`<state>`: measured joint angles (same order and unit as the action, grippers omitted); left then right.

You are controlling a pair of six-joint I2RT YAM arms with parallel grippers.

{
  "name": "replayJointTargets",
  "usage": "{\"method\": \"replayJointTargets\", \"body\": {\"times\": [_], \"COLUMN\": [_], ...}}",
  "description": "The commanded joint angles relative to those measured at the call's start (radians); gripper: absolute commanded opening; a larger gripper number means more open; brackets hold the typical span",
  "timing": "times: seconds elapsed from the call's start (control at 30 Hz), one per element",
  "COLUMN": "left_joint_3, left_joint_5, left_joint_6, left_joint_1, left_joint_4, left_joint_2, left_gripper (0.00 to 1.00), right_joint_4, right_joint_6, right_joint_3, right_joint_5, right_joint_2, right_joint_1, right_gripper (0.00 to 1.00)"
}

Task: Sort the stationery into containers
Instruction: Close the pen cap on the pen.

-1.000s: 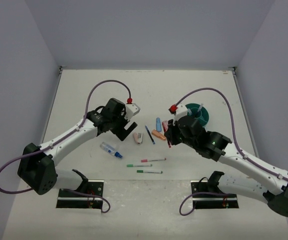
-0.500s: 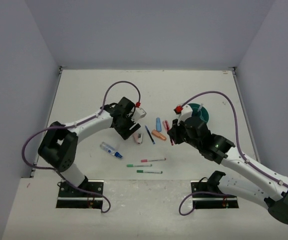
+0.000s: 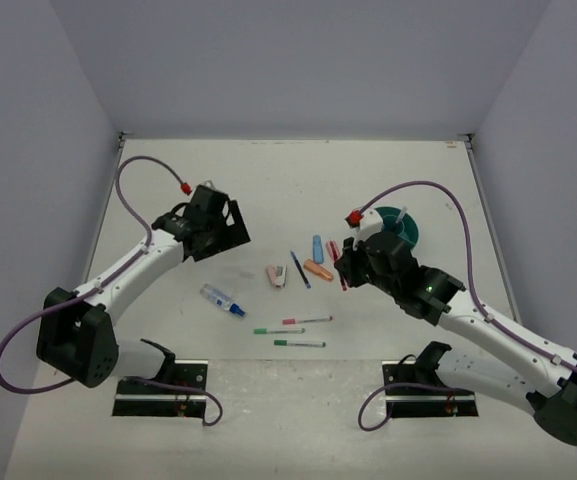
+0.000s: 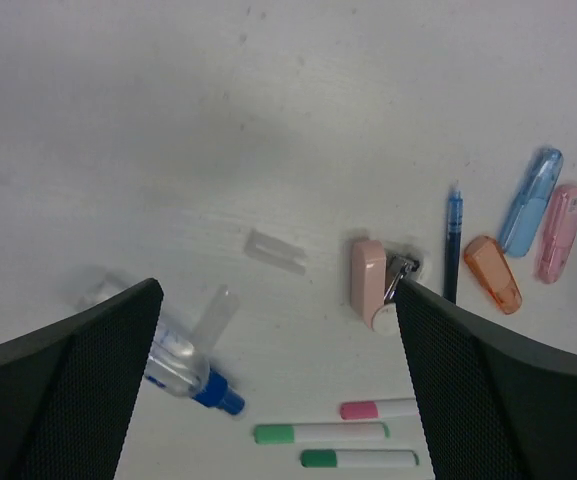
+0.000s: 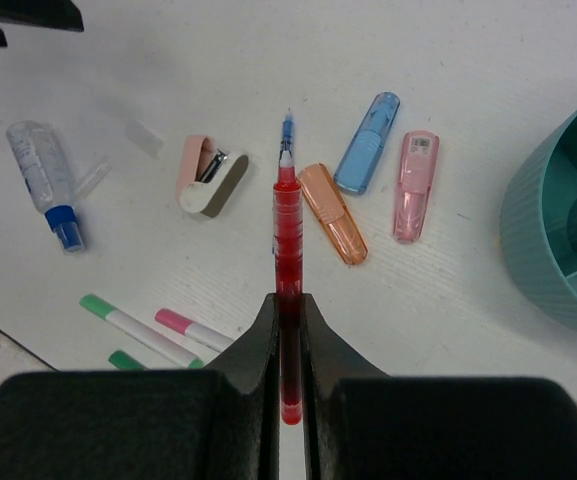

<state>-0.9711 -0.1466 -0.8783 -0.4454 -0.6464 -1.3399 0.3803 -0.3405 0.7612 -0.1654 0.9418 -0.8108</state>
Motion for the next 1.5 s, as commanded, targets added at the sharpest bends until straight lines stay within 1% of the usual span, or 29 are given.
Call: {"method": "replayJointTargets", "body": {"times": [0.0, 0.07, 0.13, 0.2, 0.27, 0.37, 0.43, 0.53, 0.6, 0.63, 0.7, 0.77, 0.8, 0.83, 0.87, 0.9, 1.03, 1.47], "left_joint_3": [0.002, -0.042, -0.121, -0.168, -0.198, -0.226, -0.257, -0.316, -0.337, -0.339, -0.337, -0.334, -0.334, -0.329, -0.322, -0.317, -0.282, -0.236], "left_joint_5": [-0.062, -0.111, -0.141, -0.152, -0.127, -0.06, -0.026, -0.027, -0.029, -0.028, -0.027, -0.026, -0.023, -0.016, -0.015, -0.017, -0.042, -0.015], "left_joint_6": [-0.585, -0.693, -0.747, -0.791, -0.814, -0.833, -0.841, -0.868, -0.879, -0.883, -0.895, -0.909, -0.911, -0.912, -0.916, -0.92, -0.933, -0.936], "left_joint_1": [0.005, 0.004, 0.0, -0.009, -0.018, -0.042, -0.064, -0.088, -0.096, -0.1, -0.115, -0.122, -0.124, -0.124, -0.122, -0.122, -0.122, -0.104], "left_joint_4": [-0.178, -0.255, -0.334, -0.391, -0.419, -0.393, -0.383, -0.417, -0.43, -0.43, -0.418, -0.414, -0.413, -0.41, -0.408, -0.406, -0.367, -0.317], "left_joint_2": [0.077, 0.064, 0.027, -0.025, -0.094, -0.186, -0.261, -0.334, -0.358, -0.367, -0.389, -0.404, -0.413, -0.421, -0.431, -0.433, -0.418, -0.482], "left_gripper": [0.95, 0.94, 0.95, 0.95, 0.95, 0.93, 0.88, 0.78, 0.75, 0.73, 0.63, 0.55, 0.55, 0.49, 0.45, 0.44, 0.44, 0.44], "right_joint_4": [-0.033, -0.038, -0.049, -0.051, -0.045, -0.039, -0.039, -0.041, -0.04, -0.039, -0.034, -0.035, -0.035, -0.035, -0.035, -0.035, -0.035, -0.041], "right_joint_6": [0.003, 0.002, 0.002, 0.003, 0.003, 0.003, 0.002, 0.0, 0.001, 0.001, 0.0, 0.0, 0.0, -0.002, -0.002, -0.002, -0.001, 0.0], "right_joint_3": [-0.007, -0.013, -0.017, -0.013, -0.008, -0.009, -0.012, -0.015, -0.015, -0.014, -0.014, -0.017, -0.017, -0.019, -0.02, -0.02, -0.02, -0.018], "right_joint_5": [-0.013, -0.018, -0.017, -0.013, -0.02, -0.04, -0.046, -0.049, -0.049, -0.05, -0.051, -0.052, -0.053, -0.054, -0.054, -0.055, -0.049, -0.042], "right_joint_2": [0.018, 0.011, 0.011, 0.023, 0.035, 0.033, 0.027, 0.02, 0.015, 0.014, 0.006, 0.0, -0.002, -0.005, -0.006, -0.006, 0.0, 0.023], "right_joint_1": [0.003, 0.004, 0.003, 0.004, 0.004, 0.003, 0.003, 0.004, 0.004, 0.003, 0.002, 0.003, 0.004, 0.002, 0.002, 0.002, 0.002, 0.004], "right_gripper": [0.0, 0.0, 0.0, 0.0, 0.0, 0.0, 0.0, 0.0, 0.0, 0.0, 0.0, 0.0, 0.0, 0.0, 0.0, 0.0, 0.0, 0.0]}}
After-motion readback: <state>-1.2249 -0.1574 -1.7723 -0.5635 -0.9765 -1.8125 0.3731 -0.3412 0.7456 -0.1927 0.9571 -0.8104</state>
